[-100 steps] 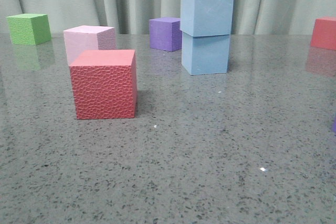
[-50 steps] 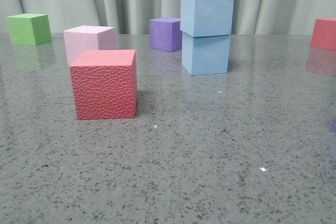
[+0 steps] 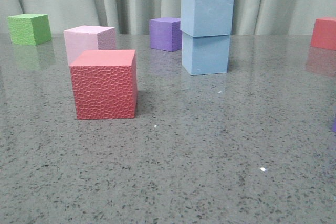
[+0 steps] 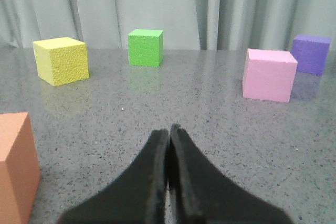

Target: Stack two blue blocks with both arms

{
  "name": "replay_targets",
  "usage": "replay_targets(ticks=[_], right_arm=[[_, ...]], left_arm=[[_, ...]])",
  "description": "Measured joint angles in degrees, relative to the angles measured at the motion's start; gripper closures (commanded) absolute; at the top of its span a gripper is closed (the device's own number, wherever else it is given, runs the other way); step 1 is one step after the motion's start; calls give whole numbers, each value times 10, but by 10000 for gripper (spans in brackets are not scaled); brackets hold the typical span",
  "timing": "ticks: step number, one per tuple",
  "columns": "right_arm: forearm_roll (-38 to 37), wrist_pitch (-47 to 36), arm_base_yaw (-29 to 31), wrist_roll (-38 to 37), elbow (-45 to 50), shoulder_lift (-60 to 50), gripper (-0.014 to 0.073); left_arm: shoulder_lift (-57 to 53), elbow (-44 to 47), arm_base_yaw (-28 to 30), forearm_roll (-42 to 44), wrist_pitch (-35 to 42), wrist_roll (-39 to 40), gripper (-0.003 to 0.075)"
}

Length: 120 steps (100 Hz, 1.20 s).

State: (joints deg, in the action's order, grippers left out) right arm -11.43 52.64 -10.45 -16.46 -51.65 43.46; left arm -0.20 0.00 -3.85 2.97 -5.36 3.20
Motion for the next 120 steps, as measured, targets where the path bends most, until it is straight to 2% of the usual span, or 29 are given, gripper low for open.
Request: replay_targets(ticks=[120], right_arm=[[0, 0, 0, 0, 0, 0, 715]], left_arm=[[0, 0, 0, 5, 16, 0, 739]])
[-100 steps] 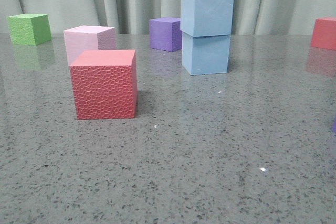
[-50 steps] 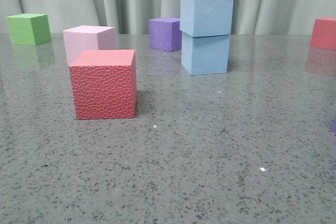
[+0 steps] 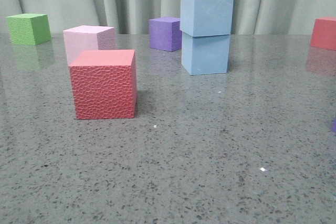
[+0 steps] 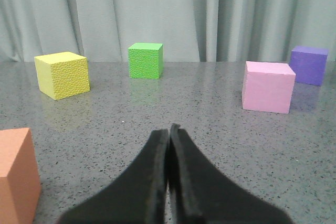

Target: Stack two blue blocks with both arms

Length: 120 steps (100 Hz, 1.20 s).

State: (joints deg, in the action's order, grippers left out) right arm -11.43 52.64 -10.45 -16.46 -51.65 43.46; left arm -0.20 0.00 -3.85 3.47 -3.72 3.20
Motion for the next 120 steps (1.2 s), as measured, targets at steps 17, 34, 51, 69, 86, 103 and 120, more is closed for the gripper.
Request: replay_targets(ticks=[17, 34, 51, 69, 86, 103, 120], right_arm=[[0, 0, 0, 0, 0, 0, 715], [0, 0, 0, 0, 0, 0, 715], [0, -15, 0, 1, 11, -17, 715], [1, -97, 0, 19, 65, -79, 715], [4, -176, 0, 31, 142, -156, 715], [17, -210, 0, 51, 223, -238, 715], [56, -239, 0, 112, 289, -311, 715]], left_arm=[[0, 0, 0, 0, 0, 0, 739], [0, 0, 0, 0, 0, 0, 739], [0, 0, 0, 0, 0, 0, 739], [0, 0, 0, 0, 0, 0, 739], [0, 0, 0, 0, 0, 0, 739], [0, 0, 0, 0, 0, 0, 739], [0, 0, 0, 0, 0, 0, 739]])
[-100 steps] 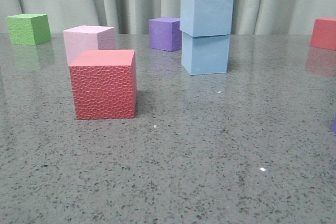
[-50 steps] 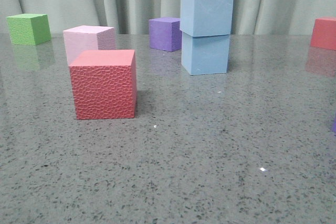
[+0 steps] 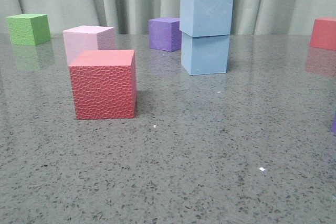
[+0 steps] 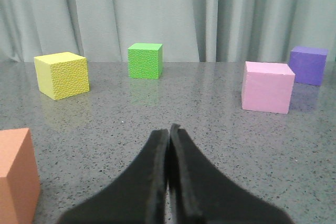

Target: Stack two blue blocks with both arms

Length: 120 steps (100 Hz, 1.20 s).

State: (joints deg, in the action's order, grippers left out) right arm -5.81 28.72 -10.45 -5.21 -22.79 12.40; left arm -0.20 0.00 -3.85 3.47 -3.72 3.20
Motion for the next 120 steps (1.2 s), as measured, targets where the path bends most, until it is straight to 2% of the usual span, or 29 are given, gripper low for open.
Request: replay_targets(ticks=[14, 38, 68, 120], right_arm=[[39, -29, 1, 52, 47, -57, 715], [80, -70, 24, 70, 114, -127, 715], [99, -105, 54, 72, 157, -131, 715], [100, -229, 54, 73, 237, -131, 715]], left_arm=[[0, 0, 0, 0, 0, 0, 739], [0, 0, 0, 0, 0, 0, 739], [0, 0, 0, 0, 0, 0, 739], [0, 0, 0, 0, 0, 0, 739]])
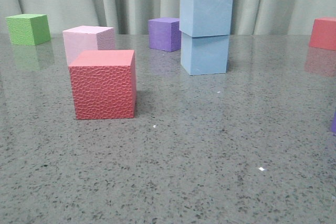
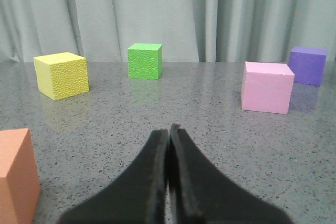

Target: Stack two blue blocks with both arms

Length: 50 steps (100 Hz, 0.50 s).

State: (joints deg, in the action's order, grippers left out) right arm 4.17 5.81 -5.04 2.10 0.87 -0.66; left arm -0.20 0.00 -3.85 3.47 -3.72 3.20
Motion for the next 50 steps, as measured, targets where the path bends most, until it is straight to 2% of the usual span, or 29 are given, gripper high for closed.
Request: replay_targets(ticks=[19, 50], right_arm=[[0, -29, 0, 1, 7, 0, 715], [1, -33, 0, 1, 7, 0, 715]], left_arm=[[0, 0, 0, 0, 0, 0, 739], [0, 0, 0, 0, 0, 0, 739]])
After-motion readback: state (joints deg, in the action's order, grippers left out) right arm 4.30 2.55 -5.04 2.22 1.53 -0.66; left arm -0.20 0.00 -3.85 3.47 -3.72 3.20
